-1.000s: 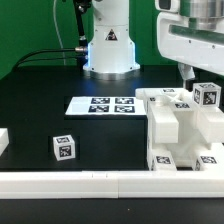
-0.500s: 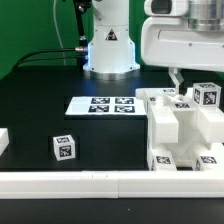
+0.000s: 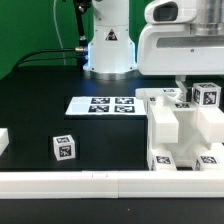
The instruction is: Assemble chair
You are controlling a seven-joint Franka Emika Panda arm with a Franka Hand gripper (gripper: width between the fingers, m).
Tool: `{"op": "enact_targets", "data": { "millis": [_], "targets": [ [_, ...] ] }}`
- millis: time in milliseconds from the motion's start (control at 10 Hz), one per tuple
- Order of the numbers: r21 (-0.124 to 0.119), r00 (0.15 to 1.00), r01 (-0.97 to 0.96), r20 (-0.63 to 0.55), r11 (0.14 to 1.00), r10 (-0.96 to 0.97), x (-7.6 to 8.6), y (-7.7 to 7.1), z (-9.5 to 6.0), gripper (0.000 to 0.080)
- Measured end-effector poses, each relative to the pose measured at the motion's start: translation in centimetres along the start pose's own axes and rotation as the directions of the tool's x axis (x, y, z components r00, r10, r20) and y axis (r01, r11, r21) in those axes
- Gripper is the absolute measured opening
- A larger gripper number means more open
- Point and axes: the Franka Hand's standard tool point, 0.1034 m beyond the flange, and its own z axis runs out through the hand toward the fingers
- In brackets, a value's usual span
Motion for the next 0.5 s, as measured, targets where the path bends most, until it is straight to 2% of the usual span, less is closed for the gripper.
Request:
{"op": "enact_targets", "data": {
  "millis": [100, 300, 500],
  "targets": [
    [0.001, 0.998, -0.069, 0.000, 0.998, 0.069, -0.01, -0.03, 0.00, 0.0263],
    [0.000, 0.967, -0.255, -0.001, 0.967, 0.255, 0.02, -0.15, 0.03, 0.0263],
    [-0.002, 0.878, -0.478, 0.000, 0.878, 0.478, 0.17, -0.18, 0.01, 0.0263]
  ]
}}
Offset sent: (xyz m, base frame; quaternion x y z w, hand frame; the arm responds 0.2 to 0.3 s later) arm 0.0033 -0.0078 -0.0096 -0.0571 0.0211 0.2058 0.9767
